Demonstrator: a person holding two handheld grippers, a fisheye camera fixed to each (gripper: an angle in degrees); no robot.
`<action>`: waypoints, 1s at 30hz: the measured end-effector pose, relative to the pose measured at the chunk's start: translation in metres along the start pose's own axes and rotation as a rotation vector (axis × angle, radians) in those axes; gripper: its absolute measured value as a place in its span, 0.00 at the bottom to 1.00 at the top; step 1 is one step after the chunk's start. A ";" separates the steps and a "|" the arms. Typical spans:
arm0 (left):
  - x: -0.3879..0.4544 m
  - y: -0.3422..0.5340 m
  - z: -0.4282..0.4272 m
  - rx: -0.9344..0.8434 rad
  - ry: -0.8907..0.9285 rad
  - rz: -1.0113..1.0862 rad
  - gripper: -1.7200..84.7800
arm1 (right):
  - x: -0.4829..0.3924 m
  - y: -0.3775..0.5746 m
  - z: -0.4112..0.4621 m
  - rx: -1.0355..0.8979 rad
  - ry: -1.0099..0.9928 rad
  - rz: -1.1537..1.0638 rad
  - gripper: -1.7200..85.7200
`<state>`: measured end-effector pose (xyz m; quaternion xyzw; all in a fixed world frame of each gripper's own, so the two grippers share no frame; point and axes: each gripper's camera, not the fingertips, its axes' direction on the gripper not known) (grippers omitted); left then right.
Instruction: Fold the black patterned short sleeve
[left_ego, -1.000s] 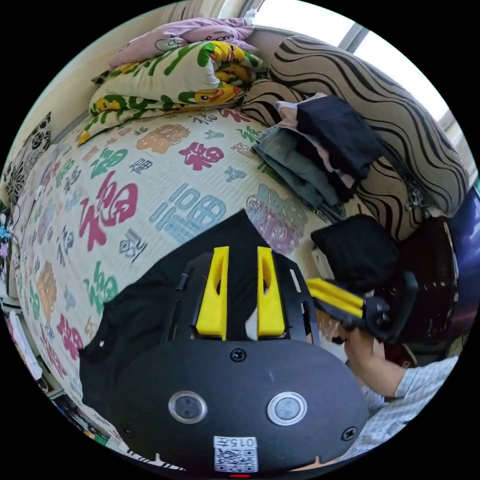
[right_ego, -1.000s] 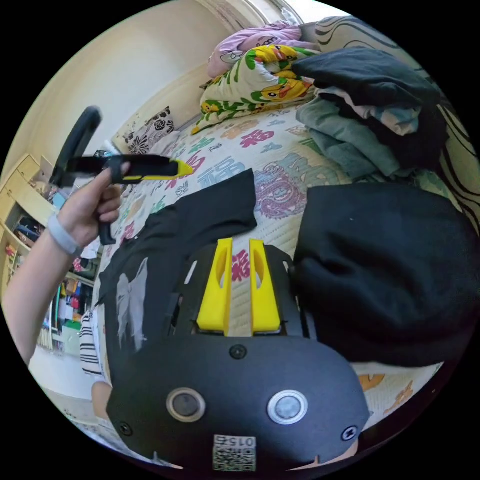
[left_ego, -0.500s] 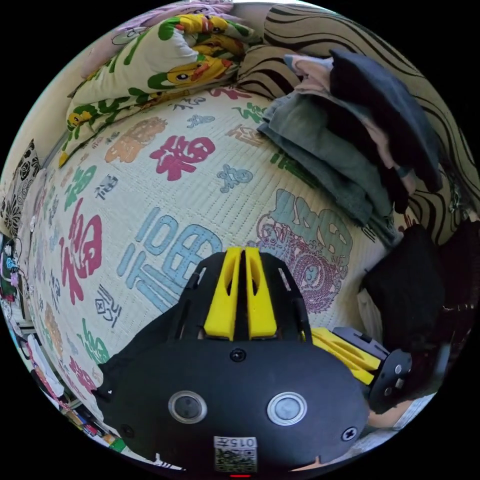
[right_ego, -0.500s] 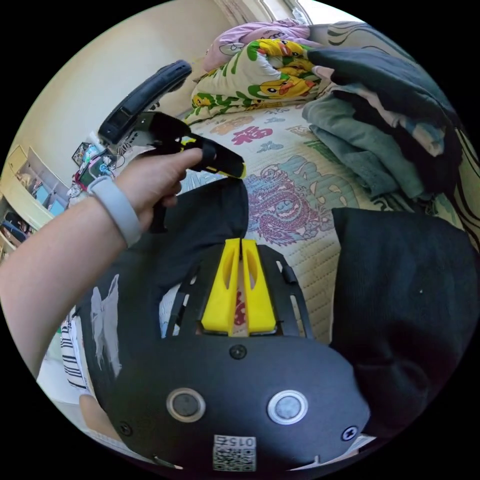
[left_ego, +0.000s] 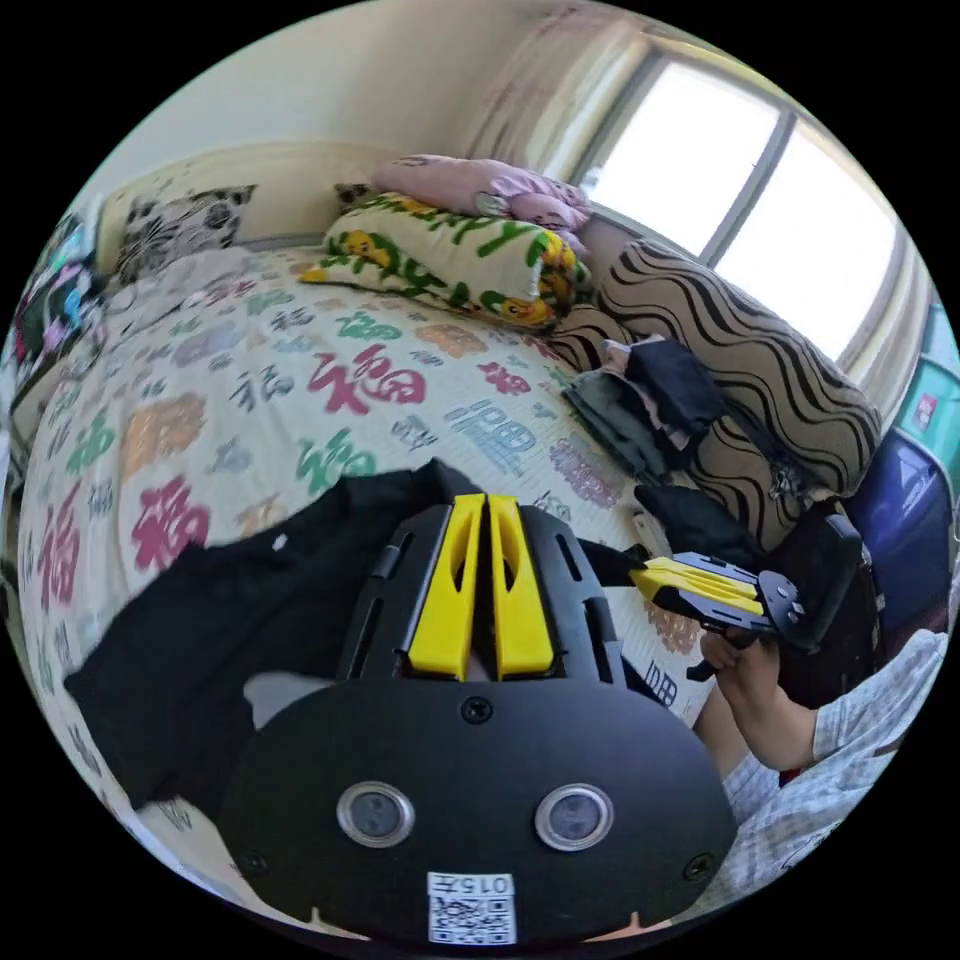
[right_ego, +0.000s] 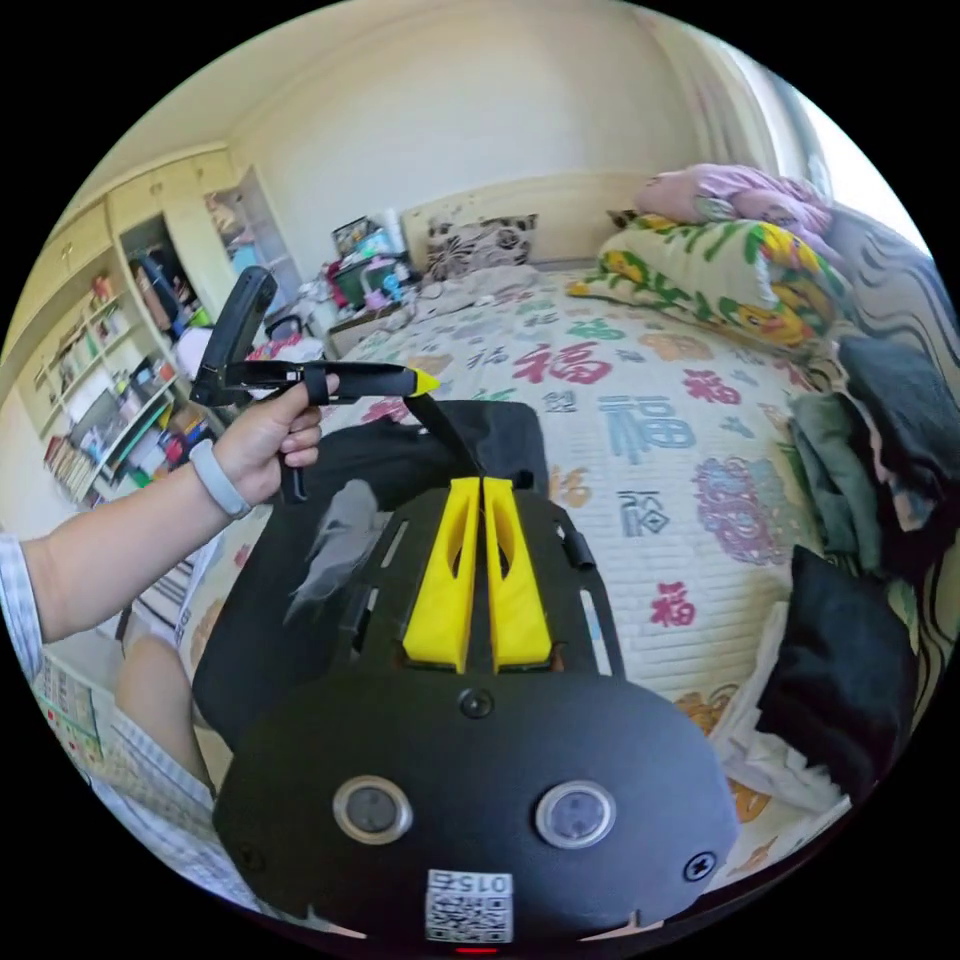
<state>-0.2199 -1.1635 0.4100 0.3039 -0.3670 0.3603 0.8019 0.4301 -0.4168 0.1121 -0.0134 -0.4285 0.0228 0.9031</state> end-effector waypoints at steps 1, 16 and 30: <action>-0.019 0.022 -0.015 0.001 -0.011 -0.060 0.02 | -0.020 0.006 0.009 -0.036 -0.010 -0.043 0.02; -0.101 0.117 -0.056 -0.020 -0.031 -0.338 0.06 | -0.038 0.044 0.060 -0.231 -0.150 -0.043 0.03; -0.107 0.040 -0.041 -0.223 -0.050 -0.185 0.08 | 0.076 0.011 0.060 -0.331 -0.203 0.137 0.02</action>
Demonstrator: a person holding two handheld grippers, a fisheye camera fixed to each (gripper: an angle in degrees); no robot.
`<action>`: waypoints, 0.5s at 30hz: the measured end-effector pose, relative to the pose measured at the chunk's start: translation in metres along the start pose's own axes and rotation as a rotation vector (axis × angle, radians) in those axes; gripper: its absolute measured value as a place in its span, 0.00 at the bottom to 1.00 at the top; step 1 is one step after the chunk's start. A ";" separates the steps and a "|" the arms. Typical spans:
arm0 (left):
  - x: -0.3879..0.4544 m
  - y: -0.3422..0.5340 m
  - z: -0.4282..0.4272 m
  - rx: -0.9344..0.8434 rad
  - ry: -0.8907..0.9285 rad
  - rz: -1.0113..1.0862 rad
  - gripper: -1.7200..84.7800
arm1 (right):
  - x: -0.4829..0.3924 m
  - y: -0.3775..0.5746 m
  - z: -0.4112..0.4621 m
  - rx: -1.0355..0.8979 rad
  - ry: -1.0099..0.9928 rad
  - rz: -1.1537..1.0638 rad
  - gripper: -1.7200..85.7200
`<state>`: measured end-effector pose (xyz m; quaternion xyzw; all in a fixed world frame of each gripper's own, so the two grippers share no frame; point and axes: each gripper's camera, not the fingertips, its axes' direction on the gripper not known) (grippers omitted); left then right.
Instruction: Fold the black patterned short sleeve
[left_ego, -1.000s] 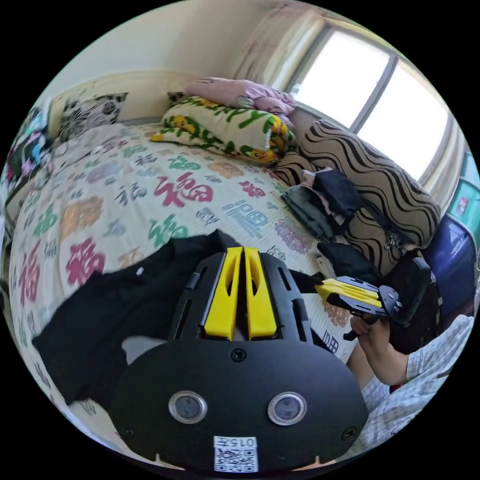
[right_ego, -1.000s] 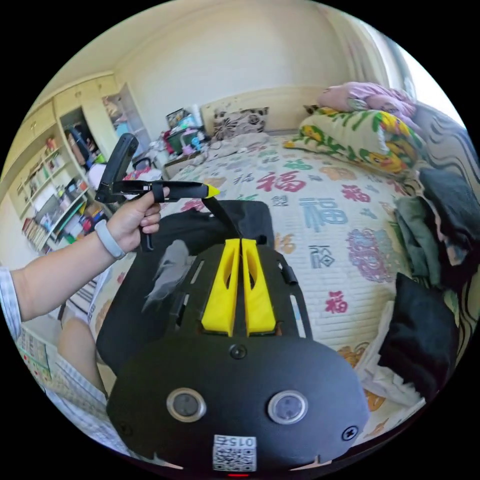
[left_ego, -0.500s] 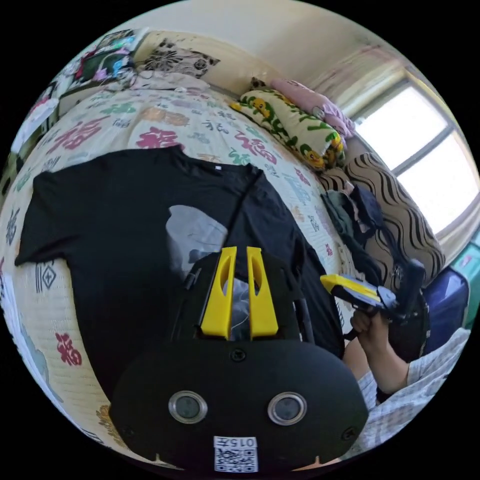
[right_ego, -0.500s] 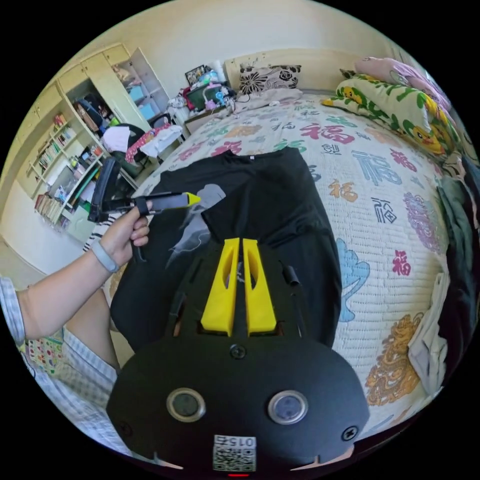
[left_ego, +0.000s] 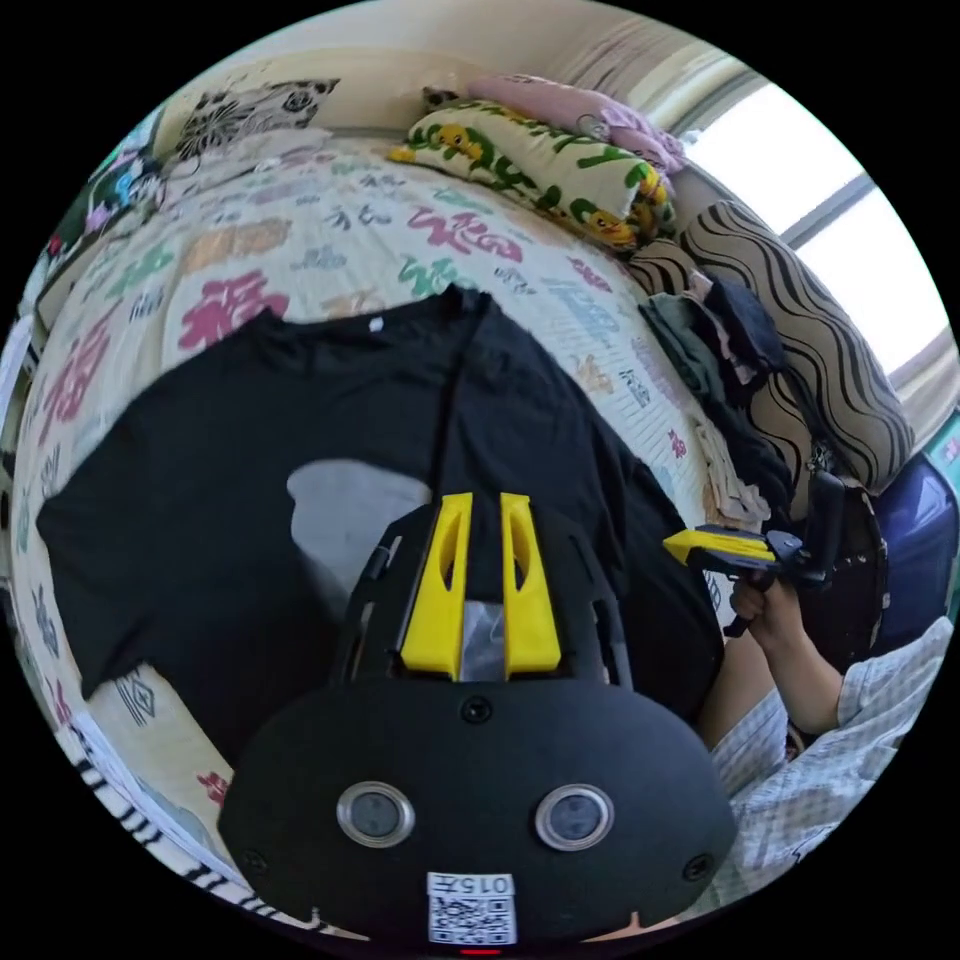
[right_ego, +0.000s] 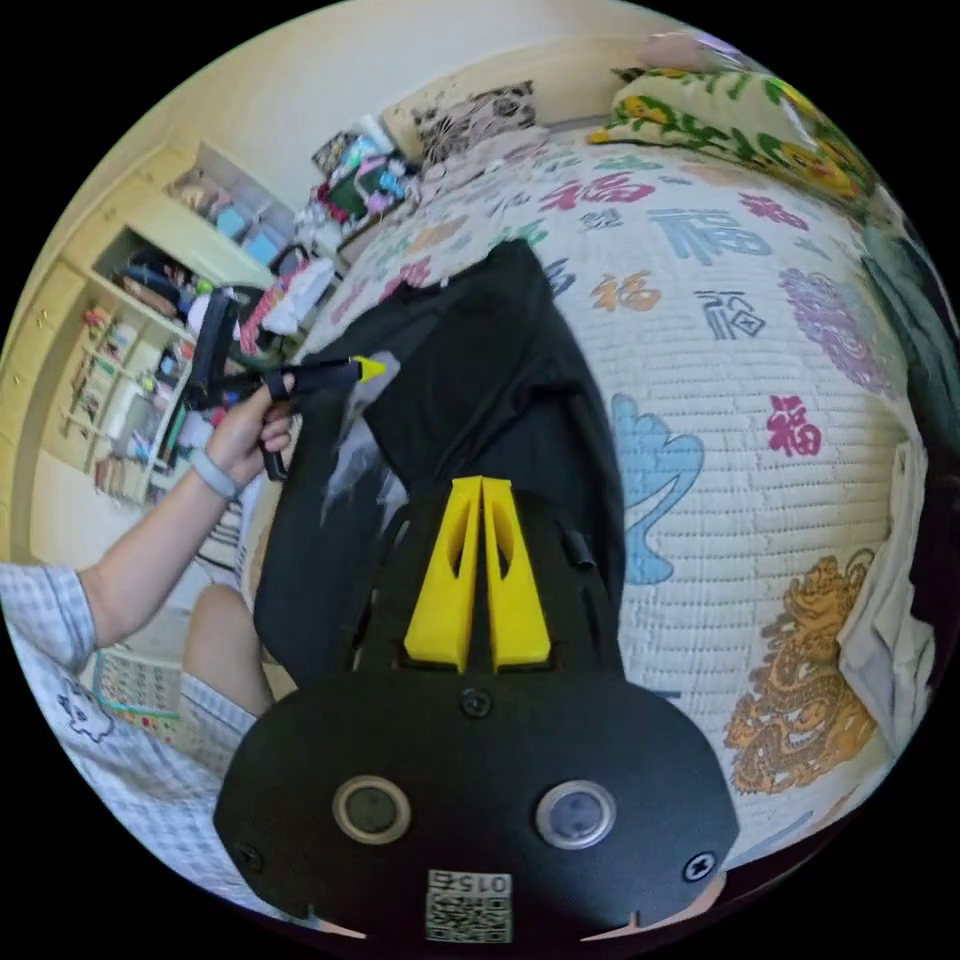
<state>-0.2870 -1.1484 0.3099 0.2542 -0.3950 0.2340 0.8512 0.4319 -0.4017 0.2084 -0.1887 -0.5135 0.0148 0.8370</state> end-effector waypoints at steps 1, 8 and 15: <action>0.007 -0.014 -0.005 0.026 -0.004 0.036 0.09 | 0.017 -0.014 -0.011 0.050 -0.054 0.043 0.03; -0.008 -0.103 0.024 0.007 0.078 -0.059 0.12 | 0.107 -0.094 0.002 0.081 -0.272 0.320 0.09; 0.012 -0.139 0.038 0.069 0.141 -0.016 0.03 | 0.152 -0.126 -0.013 0.161 -0.247 0.375 0.02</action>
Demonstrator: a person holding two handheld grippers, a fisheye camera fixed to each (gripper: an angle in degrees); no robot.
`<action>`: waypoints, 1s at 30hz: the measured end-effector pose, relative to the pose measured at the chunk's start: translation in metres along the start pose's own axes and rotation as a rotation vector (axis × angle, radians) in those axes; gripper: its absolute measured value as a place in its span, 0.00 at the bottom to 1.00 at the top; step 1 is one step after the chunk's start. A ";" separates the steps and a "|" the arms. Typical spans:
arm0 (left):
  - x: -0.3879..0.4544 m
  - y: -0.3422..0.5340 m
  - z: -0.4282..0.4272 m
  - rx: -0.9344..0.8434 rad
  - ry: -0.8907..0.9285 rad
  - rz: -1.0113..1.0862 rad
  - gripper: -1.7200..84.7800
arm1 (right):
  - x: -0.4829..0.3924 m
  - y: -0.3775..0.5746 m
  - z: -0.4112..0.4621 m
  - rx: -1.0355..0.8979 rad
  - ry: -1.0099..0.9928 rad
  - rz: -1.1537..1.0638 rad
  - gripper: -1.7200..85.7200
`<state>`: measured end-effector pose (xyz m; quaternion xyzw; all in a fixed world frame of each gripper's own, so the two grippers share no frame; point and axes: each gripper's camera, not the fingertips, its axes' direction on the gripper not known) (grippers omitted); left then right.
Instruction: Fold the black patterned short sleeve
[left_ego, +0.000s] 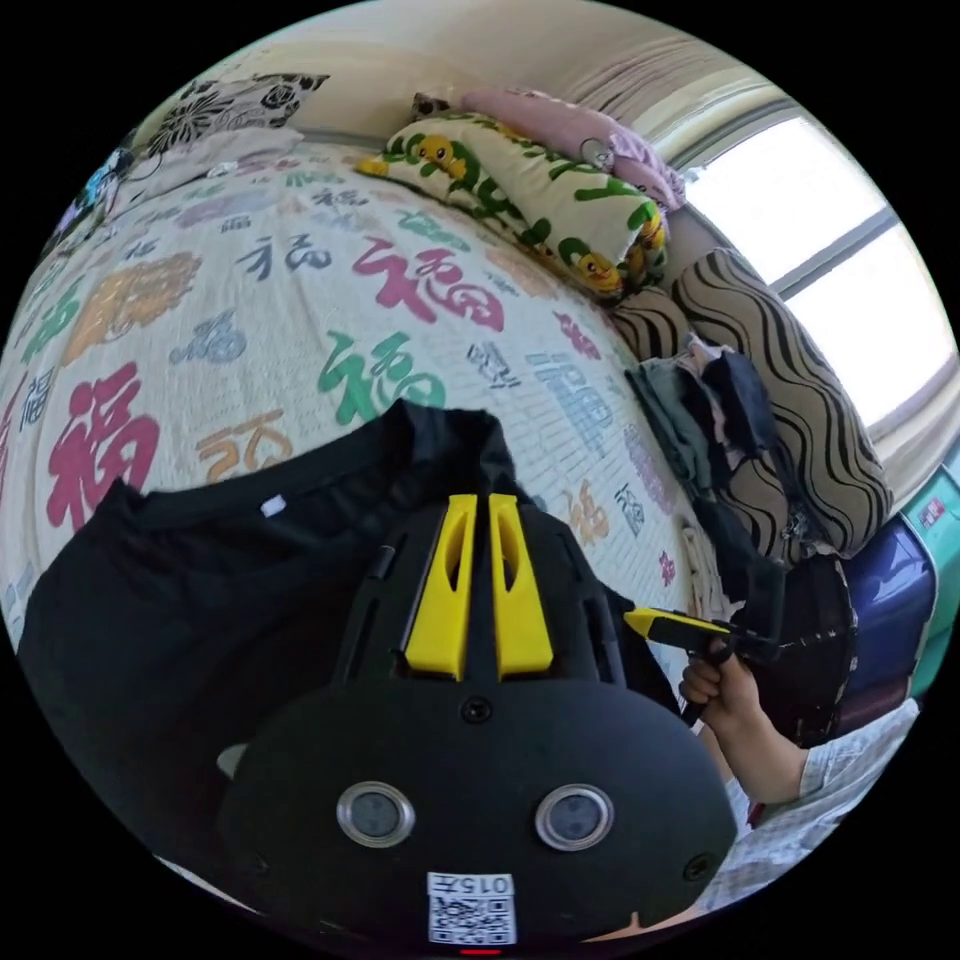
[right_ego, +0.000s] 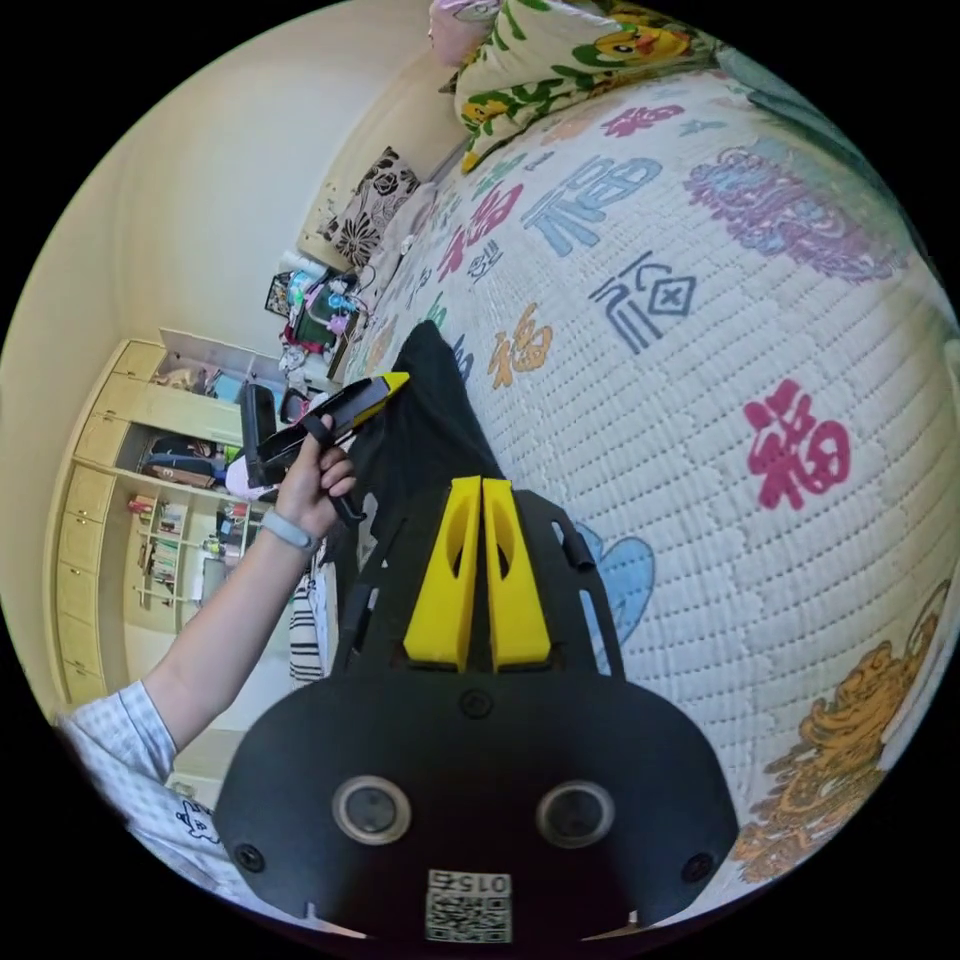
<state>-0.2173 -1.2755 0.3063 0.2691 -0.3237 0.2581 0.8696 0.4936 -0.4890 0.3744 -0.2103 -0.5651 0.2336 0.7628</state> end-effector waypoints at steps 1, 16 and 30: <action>0.009 -0.006 -0.001 0.023 0.020 0.026 0.03 | 0.006 -0.006 -0.007 0.036 0.011 0.009 0.02; 0.053 -0.022 -0.013 -0.024 -0.109 0.087 0.10 | 0.066 -0.044 -0.015 0.121 0.048 0.005 0.03; 0.109 -0.027 -0.005 -0.047 0.042 0.073 0.03 | 0.096 -0.088 0.071 -0.039 0.251 -0.185 0.04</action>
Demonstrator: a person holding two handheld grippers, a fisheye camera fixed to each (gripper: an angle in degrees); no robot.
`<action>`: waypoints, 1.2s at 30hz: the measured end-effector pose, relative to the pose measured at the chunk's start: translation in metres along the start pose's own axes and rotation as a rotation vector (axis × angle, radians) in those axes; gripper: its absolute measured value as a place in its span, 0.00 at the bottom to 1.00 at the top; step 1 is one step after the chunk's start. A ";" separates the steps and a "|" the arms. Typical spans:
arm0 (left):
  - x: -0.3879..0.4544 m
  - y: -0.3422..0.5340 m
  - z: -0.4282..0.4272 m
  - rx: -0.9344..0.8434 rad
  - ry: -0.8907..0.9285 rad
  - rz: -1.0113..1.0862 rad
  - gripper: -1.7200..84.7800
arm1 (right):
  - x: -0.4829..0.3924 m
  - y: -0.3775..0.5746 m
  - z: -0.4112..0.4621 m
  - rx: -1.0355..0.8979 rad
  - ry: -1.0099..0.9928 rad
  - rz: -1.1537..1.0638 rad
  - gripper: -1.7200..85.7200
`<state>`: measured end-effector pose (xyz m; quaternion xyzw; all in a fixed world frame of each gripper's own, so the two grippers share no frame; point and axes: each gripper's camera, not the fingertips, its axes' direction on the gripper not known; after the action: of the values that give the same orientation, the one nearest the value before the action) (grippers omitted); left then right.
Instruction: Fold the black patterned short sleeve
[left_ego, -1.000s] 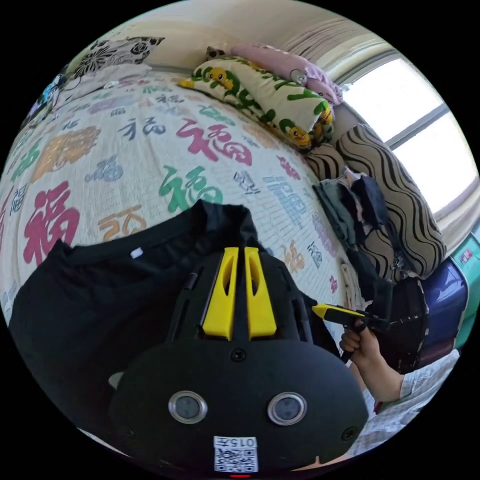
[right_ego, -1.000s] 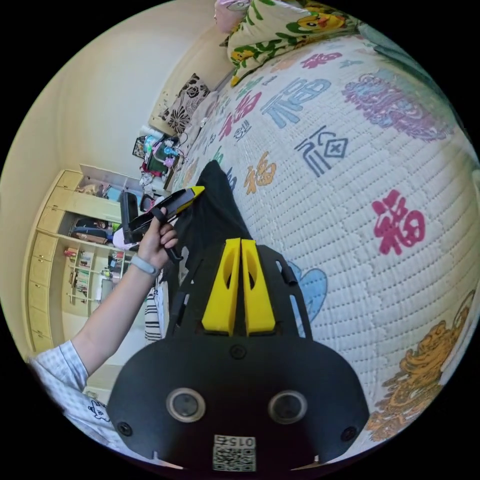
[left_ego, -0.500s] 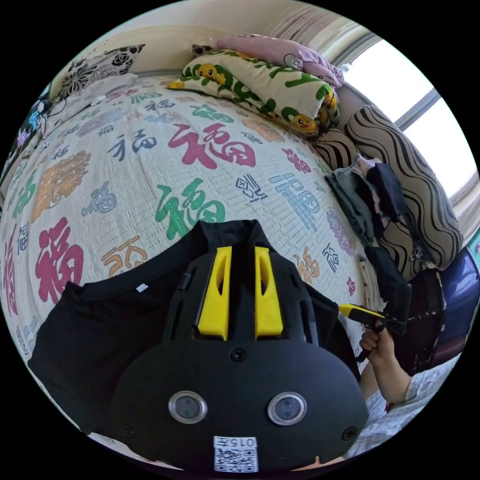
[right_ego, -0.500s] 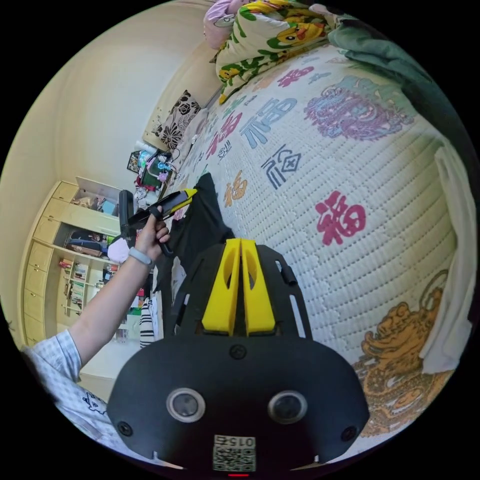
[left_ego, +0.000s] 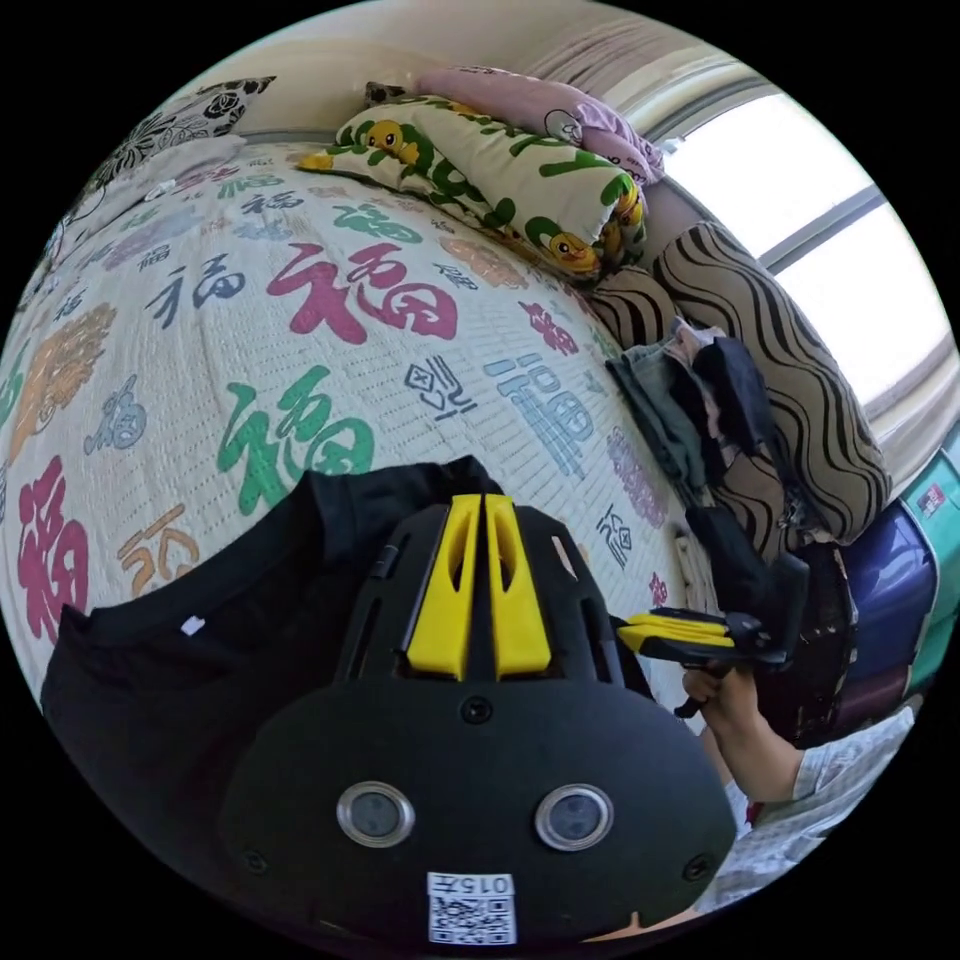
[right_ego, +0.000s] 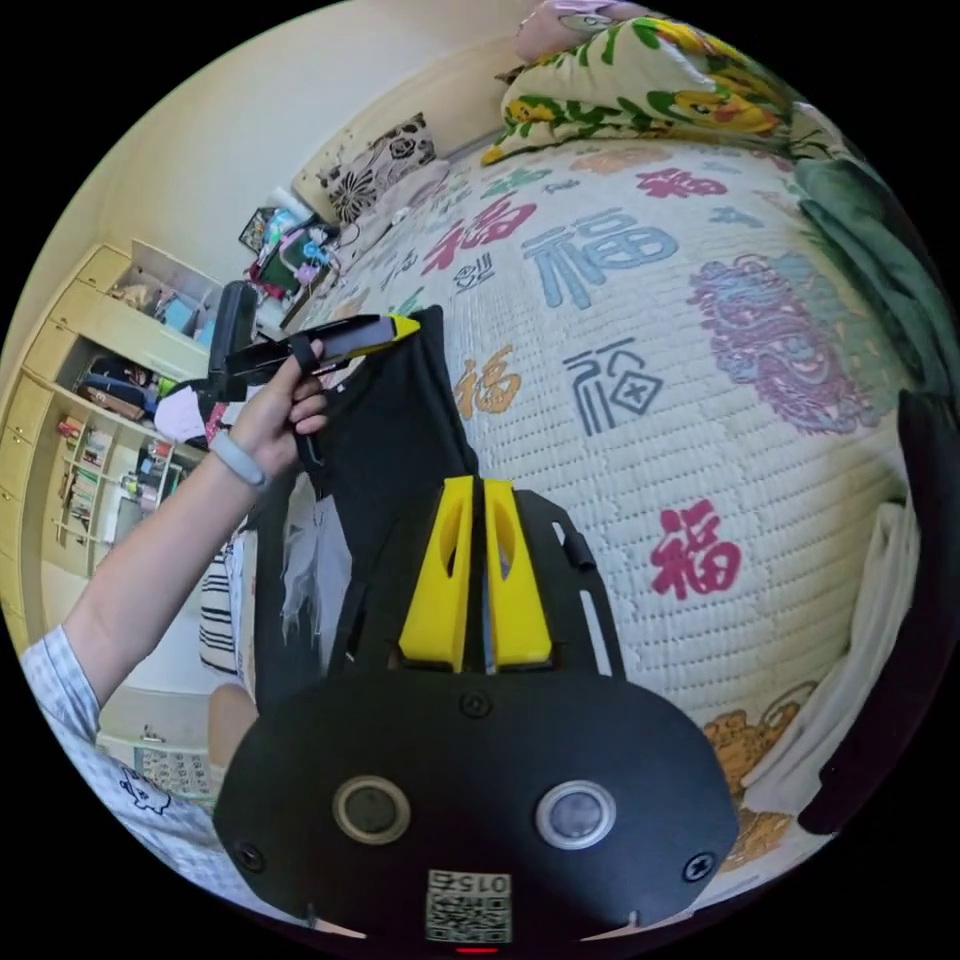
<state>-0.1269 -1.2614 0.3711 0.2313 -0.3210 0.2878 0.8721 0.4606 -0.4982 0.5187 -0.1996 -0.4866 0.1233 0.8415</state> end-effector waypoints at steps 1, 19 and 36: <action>0.007 -0.005 0.002 0.000 -0.003 0.012 0.03 | 0.010 0.004 0.001 0.019 -0.027 0.015 0.04; 0.074 0.119 -0.101 -0.065 -0.119 0.074 0.08 | 0.001 0.079 0.163 -0.194 -0.032 -0.258 0.01; 0.036 0.343 -0.352 0.411 -0.154 -0.418 0.10 | 0.041 0.189 0.246 -0.198 -0.125 -0.161 0.01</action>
<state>-0.1773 -0.7925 0.2292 0.4853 -0.2667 0.1427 0.8204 0.2650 -0.2602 0.5738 -0.2338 -0.5621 0.0190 0.7931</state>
